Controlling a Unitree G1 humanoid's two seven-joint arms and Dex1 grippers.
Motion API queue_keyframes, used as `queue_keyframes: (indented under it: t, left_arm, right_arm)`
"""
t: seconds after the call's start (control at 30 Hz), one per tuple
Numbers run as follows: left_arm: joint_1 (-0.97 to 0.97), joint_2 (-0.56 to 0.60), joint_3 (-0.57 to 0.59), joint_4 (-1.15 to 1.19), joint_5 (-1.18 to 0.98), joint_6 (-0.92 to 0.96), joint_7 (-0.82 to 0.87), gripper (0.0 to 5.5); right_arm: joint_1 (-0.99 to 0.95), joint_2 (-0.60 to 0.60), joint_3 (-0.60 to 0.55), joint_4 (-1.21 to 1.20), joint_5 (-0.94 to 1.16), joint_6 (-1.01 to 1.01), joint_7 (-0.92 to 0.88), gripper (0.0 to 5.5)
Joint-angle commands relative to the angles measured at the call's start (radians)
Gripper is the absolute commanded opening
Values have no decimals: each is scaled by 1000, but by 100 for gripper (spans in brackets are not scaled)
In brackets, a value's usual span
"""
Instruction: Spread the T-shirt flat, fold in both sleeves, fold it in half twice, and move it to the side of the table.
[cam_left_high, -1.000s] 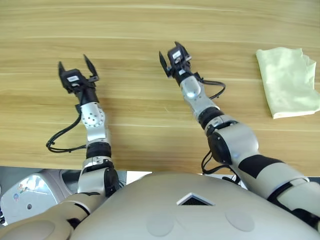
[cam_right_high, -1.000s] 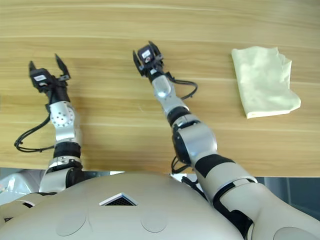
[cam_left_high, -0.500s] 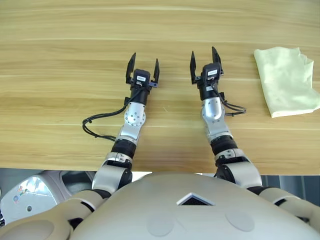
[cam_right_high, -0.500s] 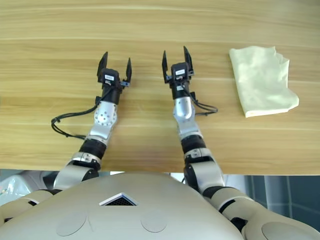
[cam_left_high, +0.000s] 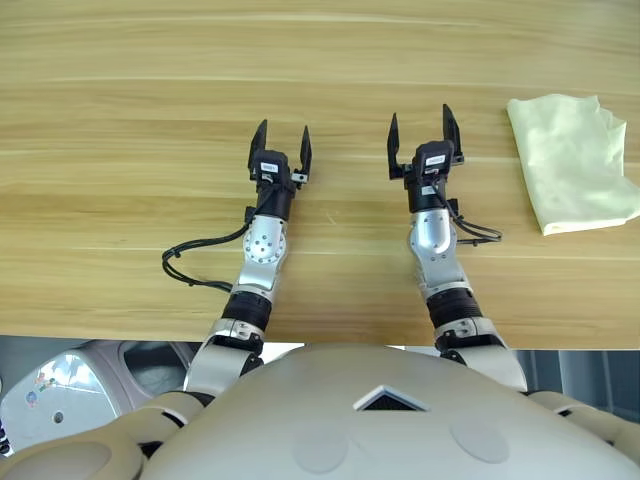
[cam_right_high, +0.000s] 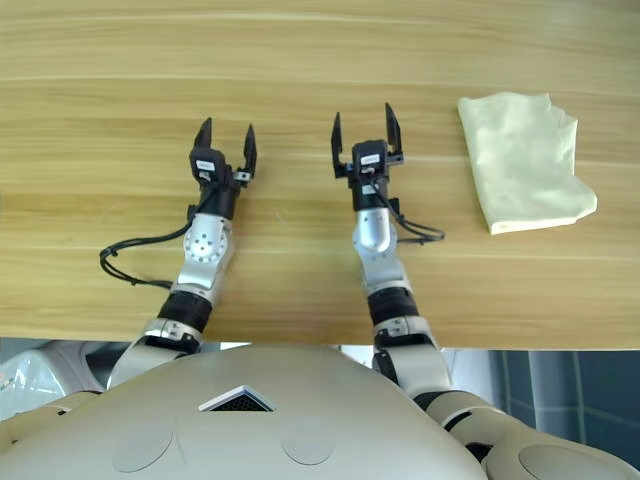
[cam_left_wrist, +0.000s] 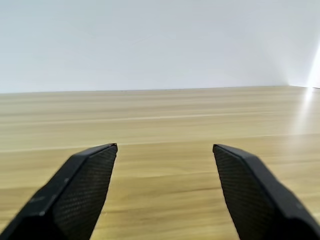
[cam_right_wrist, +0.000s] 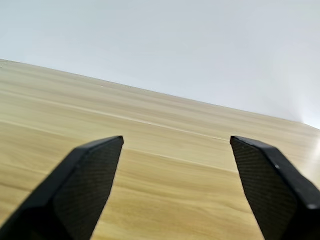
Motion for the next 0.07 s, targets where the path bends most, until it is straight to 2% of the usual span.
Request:
queue_keyframes:
  t: [0.03, 0.07]
  left_arm:
    - [-49, -42, 8, 47, -32, 0, -35, 387]
    - [-58, -42, 11, 58, -31, -7, -28, 405]
  right_arm:
    - [-25, 2, -3, 50, 0, 7, -15, 399]
    - [-32, 1, -4, 63, -1, 4, -17, 399]
